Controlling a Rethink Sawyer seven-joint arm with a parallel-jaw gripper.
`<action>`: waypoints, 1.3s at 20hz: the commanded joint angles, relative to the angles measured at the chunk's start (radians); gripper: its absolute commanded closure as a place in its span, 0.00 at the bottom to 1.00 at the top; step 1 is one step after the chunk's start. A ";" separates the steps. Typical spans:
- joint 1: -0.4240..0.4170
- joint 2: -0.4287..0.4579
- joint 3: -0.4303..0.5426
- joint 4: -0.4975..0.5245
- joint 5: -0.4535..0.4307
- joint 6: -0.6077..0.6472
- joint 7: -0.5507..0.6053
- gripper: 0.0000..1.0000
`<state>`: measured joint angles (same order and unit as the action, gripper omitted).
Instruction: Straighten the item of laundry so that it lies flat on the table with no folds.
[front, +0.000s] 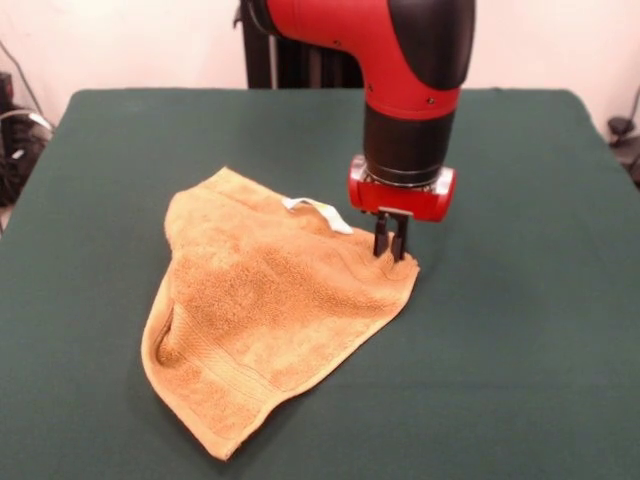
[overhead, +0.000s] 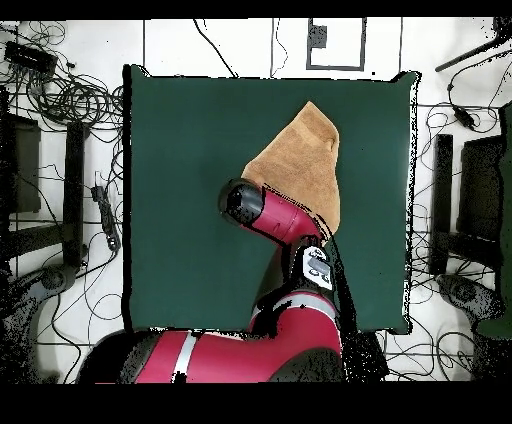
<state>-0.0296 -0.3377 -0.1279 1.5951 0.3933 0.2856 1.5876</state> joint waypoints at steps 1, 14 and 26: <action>0.079 0.086 0.222 0.117 0.081 -0.044 0.305 1.00; 0.099 0.090 0.236 0.102 0.130 -0.063 0.328 1.00; 0.217 0.110 0.142 0.036 0.249 0.006 0.406 1.00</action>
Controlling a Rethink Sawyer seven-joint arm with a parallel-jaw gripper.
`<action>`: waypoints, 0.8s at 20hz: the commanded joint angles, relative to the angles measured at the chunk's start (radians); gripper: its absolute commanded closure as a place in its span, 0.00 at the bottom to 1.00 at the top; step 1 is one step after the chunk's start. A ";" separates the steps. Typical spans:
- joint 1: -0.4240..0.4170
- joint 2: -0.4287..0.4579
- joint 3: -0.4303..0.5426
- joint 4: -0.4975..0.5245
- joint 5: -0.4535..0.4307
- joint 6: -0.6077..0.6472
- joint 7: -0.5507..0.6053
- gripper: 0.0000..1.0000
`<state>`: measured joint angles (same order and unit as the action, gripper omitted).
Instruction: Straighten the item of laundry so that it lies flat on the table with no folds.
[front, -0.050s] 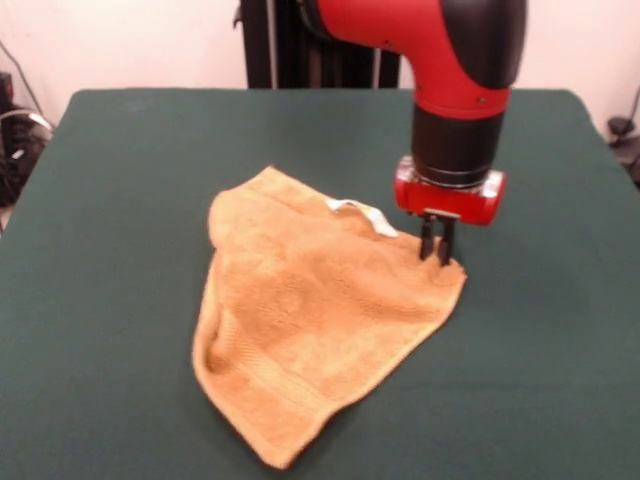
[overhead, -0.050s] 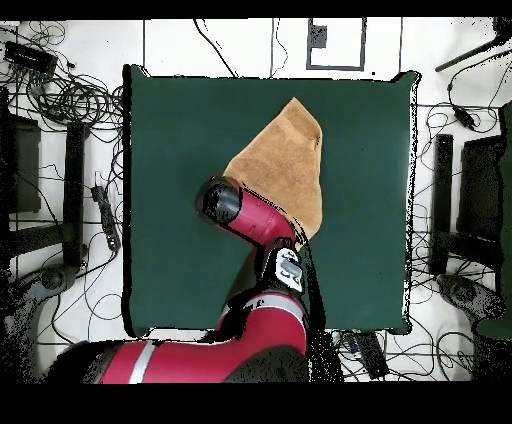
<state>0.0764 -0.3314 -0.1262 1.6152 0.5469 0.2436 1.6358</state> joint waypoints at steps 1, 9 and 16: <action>0.120 0.106 0.134 0.011 0.106 0.055 0.365 1.00; 0.151 0.120 0.125 -0.016 0.154 0.051 0.388 1.00; 0.147 0.122 0.141 -0.016 0.158 0.032 0.397 1.00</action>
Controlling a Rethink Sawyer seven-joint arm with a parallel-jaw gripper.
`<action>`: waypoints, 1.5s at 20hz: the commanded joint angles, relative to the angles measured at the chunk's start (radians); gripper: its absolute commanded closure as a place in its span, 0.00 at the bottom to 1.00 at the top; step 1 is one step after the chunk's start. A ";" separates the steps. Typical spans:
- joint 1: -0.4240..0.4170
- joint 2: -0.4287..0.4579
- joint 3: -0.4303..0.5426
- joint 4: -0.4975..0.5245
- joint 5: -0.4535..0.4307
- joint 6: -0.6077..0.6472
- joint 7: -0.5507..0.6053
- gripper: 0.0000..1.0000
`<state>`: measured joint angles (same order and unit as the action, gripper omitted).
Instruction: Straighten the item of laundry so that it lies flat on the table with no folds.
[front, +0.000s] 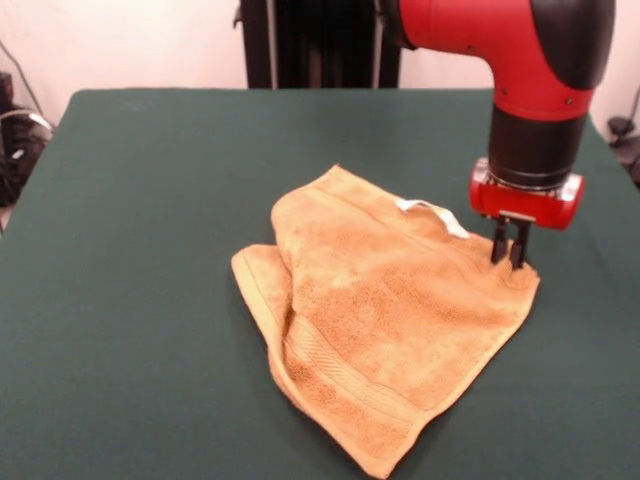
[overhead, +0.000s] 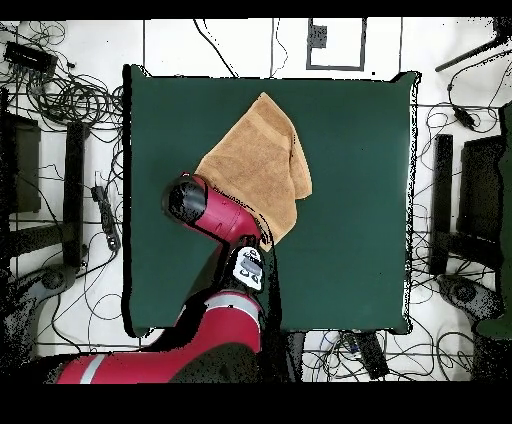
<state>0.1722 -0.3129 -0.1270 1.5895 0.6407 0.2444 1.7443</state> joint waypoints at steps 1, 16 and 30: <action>0.045 0.094 0.147 0.024 0.067 0.026 0.294 1.00; 0.158 0.118 0.040 -0.070 0.159 0.173 0.472 1.00; 0.234 0.187 -0.017 -0.184 0.193 0.253 0.723 1.00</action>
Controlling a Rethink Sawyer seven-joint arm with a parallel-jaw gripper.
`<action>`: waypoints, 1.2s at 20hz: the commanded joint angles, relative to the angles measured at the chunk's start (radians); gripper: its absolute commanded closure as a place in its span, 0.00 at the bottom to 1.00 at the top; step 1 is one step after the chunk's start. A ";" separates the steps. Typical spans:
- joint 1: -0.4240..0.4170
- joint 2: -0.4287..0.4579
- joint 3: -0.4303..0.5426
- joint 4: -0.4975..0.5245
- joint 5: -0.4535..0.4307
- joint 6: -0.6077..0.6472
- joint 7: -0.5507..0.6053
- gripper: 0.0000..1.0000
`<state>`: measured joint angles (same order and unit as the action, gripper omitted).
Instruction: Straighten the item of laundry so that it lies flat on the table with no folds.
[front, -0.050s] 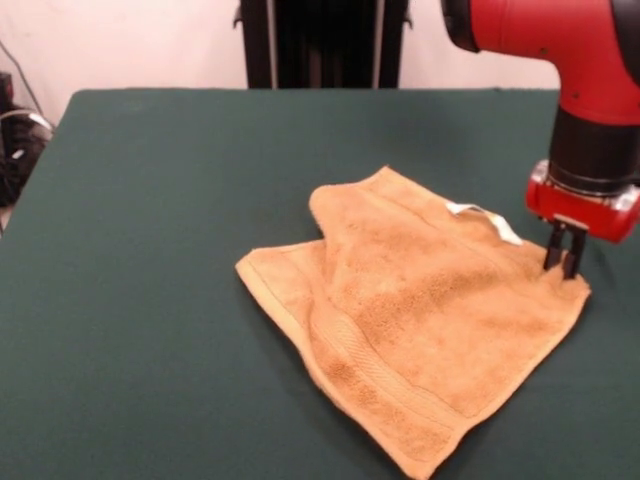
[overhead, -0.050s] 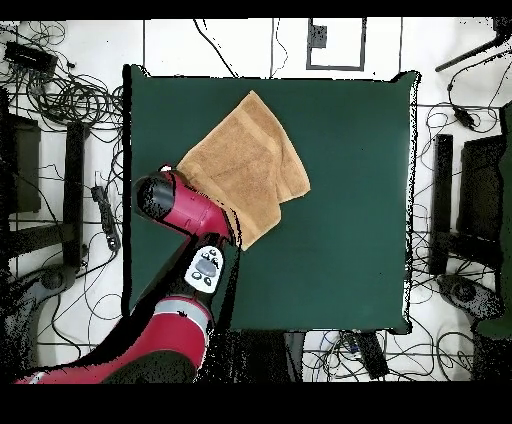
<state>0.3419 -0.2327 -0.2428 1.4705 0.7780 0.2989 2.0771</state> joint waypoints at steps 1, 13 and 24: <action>0.066 0.113 0.097 -0.074 0.054 0.198 0.399 1.00; 0.056 0.096 0.099 -0.075 0.020 0.212 0.448 1.00; 0.053 0.091 0.096 -0.119 0.036 0.256 0.504 1.00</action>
<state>0.3535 -0.1931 -0.2596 1.3735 0.7772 0.3935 2.2410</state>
